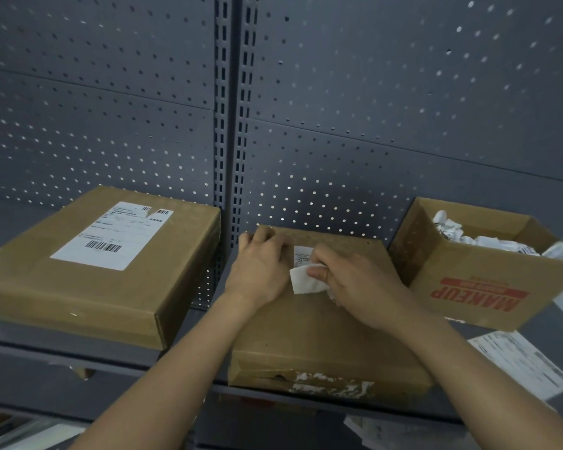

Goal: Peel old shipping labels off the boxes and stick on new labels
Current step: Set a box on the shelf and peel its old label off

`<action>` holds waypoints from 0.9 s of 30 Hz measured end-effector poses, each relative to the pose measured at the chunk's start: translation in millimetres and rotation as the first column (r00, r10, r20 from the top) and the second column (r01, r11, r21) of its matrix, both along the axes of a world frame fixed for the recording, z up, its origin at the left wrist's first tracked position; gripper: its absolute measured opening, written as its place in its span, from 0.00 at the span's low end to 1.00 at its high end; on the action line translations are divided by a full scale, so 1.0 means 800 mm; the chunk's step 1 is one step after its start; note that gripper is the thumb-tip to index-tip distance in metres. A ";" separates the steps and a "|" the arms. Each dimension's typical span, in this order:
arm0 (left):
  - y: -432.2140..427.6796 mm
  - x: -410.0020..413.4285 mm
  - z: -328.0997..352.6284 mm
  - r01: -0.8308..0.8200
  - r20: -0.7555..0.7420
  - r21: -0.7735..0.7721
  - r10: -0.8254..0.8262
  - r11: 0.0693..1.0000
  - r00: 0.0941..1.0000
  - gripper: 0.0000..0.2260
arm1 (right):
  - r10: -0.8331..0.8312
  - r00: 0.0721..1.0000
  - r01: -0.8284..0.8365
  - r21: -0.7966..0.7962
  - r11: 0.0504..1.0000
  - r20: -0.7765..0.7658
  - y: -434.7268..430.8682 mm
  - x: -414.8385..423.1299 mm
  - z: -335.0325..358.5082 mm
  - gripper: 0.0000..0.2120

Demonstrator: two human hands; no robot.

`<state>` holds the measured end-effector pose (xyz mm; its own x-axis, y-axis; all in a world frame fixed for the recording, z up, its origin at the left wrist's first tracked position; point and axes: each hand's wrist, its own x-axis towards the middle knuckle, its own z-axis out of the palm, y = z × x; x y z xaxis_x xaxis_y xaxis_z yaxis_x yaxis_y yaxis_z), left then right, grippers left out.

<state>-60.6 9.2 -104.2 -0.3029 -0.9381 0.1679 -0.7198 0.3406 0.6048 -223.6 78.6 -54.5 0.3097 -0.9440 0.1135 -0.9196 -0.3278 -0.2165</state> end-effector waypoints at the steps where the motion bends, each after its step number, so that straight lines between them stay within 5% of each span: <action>1: -0.003 0.003 -0.001 0.010 -0.029 -0.004 -0.010 1.000 1.000 0.18 | -0.014 1.000 0.015 -0.012 1.000 0.028 -0.001 -0.002 0.000 0.09; 6: 0.002 0.015 0.004 0.072 -0.039 0.007 -0.071 0.997 0.997 0.18 | -0.095 0.958 0.083 0.055 0.995 0.271 -0.002 -0.005 0.000 0.09; 14: 0.006 0.007 -0.008 0.020 -0.009 0.028 -0.019 0.999 1.000 0.19 | -0.133 0.924 0.113 0.076 0.991 0.360 -0.002 -0.004 0.001 0.11; 23: 0.006 0.006 -0.009 0.005 0.042 0.028 -0.006 1.000 0.999 0.21 | -0.147 0.970 0.153 -0.013 0.988 0.192 -0.012 -0.001 0.004 0.09; 25: 0.005 0.005 -0.009 0.002 0.042 0.018 -0.003 1.000 0.999 0.21 | -0.196 0.919 0.198 0.028 0.980 0.342 -0.016 -0.003 0.001 0.09; 27: 0.006 0.005 -0.010 -0.002 0.040 0.018 0.001 1.000 0.999 0.22 | -0.280 0.775 0.237 0.150 0.960 0.566 -0.018 -0.004 -0.002 0.09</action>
